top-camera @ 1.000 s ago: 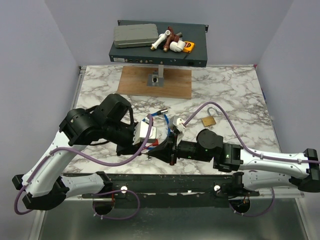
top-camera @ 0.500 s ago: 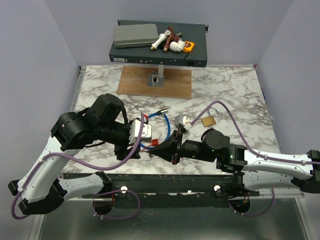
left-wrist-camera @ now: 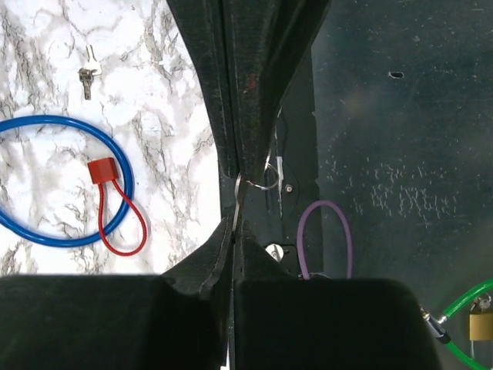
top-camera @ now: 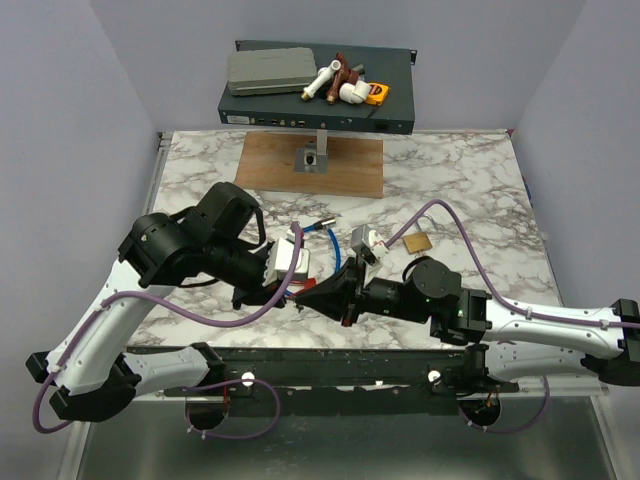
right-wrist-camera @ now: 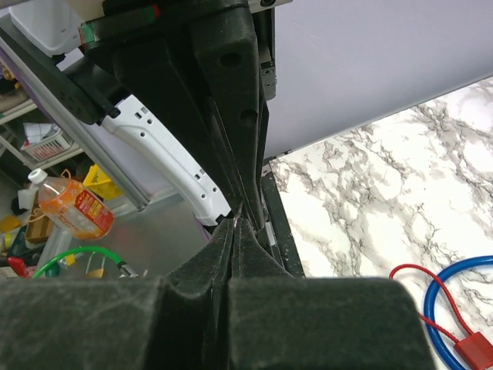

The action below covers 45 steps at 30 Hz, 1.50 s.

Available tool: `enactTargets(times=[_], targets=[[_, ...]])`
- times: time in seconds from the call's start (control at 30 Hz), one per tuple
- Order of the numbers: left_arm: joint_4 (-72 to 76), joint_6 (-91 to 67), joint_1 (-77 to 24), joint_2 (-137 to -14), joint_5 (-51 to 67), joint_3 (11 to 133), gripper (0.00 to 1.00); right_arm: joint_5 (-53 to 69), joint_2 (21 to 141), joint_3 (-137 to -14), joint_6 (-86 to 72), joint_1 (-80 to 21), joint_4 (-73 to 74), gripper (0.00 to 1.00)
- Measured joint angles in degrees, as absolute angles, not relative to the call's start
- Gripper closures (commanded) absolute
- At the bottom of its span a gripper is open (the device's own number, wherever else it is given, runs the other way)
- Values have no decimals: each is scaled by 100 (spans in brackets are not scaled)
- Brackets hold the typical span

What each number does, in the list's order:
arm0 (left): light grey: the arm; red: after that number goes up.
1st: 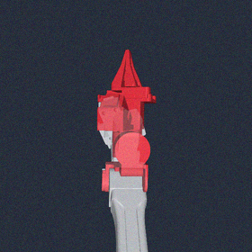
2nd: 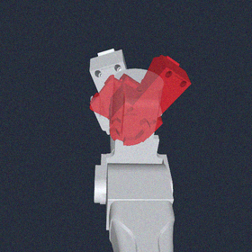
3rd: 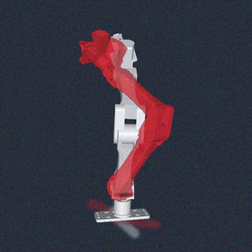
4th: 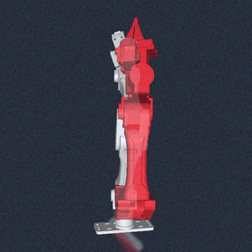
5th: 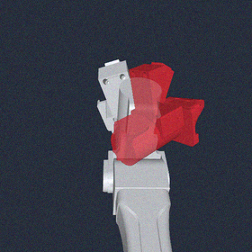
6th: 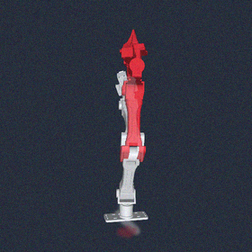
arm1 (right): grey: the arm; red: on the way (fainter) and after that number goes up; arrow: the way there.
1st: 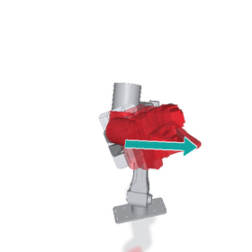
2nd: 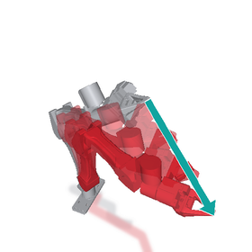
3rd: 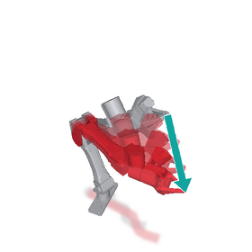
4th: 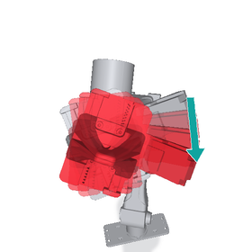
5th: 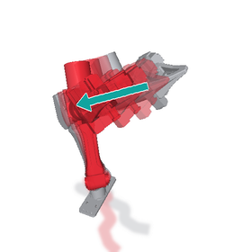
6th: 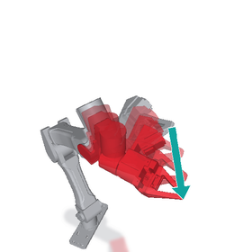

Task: Unlock with the key
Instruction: Pick up the key from the center of the board.

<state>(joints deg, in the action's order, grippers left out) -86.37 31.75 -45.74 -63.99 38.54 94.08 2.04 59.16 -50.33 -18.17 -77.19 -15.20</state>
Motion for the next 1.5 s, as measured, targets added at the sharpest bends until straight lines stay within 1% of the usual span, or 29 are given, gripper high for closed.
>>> enactTargets(times=[0.2, 0.27, 0.33, 0.37, 0.47, 0.53, 0.83, 1.03, 1.07, 1.3, 1.33, 1.37, 1.4, 1.43, 1.47, 1.5], targets=[[-8750, 3205, -4423, -6429, 3933, 9542, 100, 233, 5986, -5033, -1817, -7719, -1529, 96], [-8759, 3216, -4418, -6418, 3959, 9574, 100, 237, 5996, -5033, -1817, -7719, -1520, 89], [-8766, 3227, -4418, -6410, 3997, 9590, 100, 239, 5996, -5033, -1828, -7719, -1494, 87], [-8777, 3236, -4418, -6410, 4036, 9590, 100, 237, 5999, -5033, -1828, -7719, -1472, 88], [-8847, 3291, -4410, -6420, 4150, 9590, 100, 237, 6001, -5046, -1831, -7719, -1385, 97], [-8879, 3321, -4405, -6438, 4209, 9590, 100, 237, 6003, -5061, -1815, -7719, -1352, 99], [-8938, 3424, -4394, -6453, 4254, 9500, 99, 237, 6001, -5074, -1815, -7725, -1302, 99], [-8941, 3435, -4394, -6451, 4274, 9467, 77, 222, 6012, -5168, -1813, -7725, -1227, 99], [-8943, 3441, -4394, -6449, 4274, 9452, 76, 217, 6023, -5214, -1813, -7725, -1210, 99], [-8930, 3378, -4394, -6405, 4272, 9349, 75, 73, 6005, -5332, -1828, -7725, -1061, 99], [-8927, 3376, -4394, -6407, 4270, 9349, 73, 45, 5977, -5330, -1841, -7725, -1020, 99], [-8923, 3365, -4394, -6405, 4270, 9349, 70, 12, 5940, -5330, -1850, -7725, -993, 99], [-8914, 3347, -4394, -6401, 4265, 9349, 66, -27, 5892, -5330, -1861, -7725, -965, 99], [-8892, 3310, -4394, -6394, 4241, 9349, 57, -64, 5830, -5330, -1865, -7725, -921, 99], [-8853, 3291, -4394, -6377, 4198, 9349, 46, -95, 5758, -5330, -1876, -7725, -860, 99], [-8833, 3271, -4394, -6364, 4160, 9347, 30, -130, 5684, -5330, -1894, -7725, -788, 99]])
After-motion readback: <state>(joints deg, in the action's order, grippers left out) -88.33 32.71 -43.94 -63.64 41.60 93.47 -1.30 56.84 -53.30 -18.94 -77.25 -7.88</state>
